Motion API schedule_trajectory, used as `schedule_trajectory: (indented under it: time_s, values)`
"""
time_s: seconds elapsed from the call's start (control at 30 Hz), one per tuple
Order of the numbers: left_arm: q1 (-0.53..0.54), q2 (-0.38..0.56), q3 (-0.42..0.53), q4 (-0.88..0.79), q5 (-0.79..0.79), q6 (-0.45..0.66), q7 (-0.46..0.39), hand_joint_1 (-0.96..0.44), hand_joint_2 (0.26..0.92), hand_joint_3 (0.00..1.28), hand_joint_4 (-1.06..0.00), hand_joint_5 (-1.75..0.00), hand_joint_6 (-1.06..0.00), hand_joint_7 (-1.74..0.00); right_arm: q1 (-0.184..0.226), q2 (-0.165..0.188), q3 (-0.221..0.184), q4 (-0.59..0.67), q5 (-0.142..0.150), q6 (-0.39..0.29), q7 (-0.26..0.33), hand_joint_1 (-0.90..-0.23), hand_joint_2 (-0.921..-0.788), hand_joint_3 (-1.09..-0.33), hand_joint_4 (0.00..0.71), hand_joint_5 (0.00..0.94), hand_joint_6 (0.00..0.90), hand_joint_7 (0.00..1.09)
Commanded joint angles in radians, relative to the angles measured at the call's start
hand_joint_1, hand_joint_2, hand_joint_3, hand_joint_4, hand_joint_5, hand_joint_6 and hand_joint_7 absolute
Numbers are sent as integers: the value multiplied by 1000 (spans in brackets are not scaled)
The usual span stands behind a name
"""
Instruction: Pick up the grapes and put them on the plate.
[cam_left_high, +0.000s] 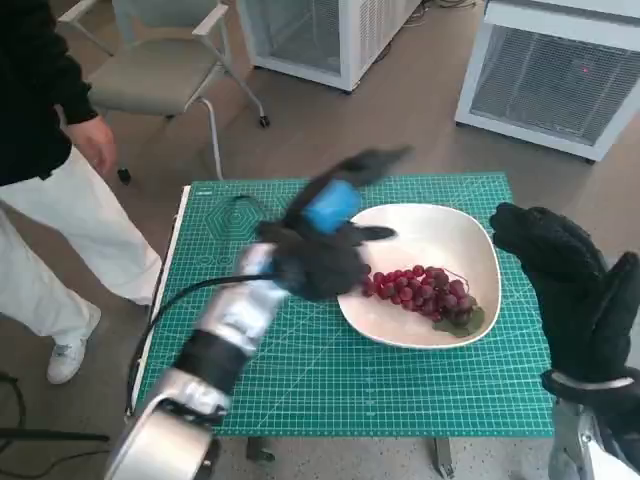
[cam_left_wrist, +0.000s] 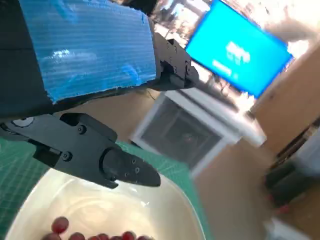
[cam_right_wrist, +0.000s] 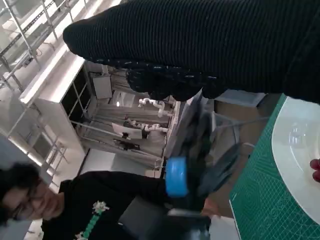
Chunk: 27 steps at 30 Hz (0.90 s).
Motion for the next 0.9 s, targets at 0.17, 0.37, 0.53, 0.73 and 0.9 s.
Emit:
schedule_trajectory:
  time_s: [0.17,0.37,0.53,0.73,0.9]
  values:
    - [131,10,262,-50,-417,40,-330,-474,921,78,-205,-1,-285,-1,13,-19,-9,6,4,20,6,-555,-921,-575,444,66,89,699]
    - [218,21,333,-124,-560,55,-494,-439,921,67,-160,0,-259,0,8,-25,-8,6,5,23,7,-555,-921,-575,445,65,90,698]
    - [295,23,354,-197,-609,37,-570,-457,921,78,-134,0,-251,0,-1,-33,-10,14,13,25,11,-557,-921,-574,446,64,91,696]
    - [355,12,377,-253,-673,77,-634,-479,921,96,-131,-3,-252,-1,-12,-37,-10,25,27,31,15,-559,-921,-572,447,62,93,696]
    - [385,12,386,-287,-704,114,-661,-490,921,103,-139,-6,-259,-5,-17,-40,-9,30,32,29,23,-560,-921,-569,449,62,95,695]
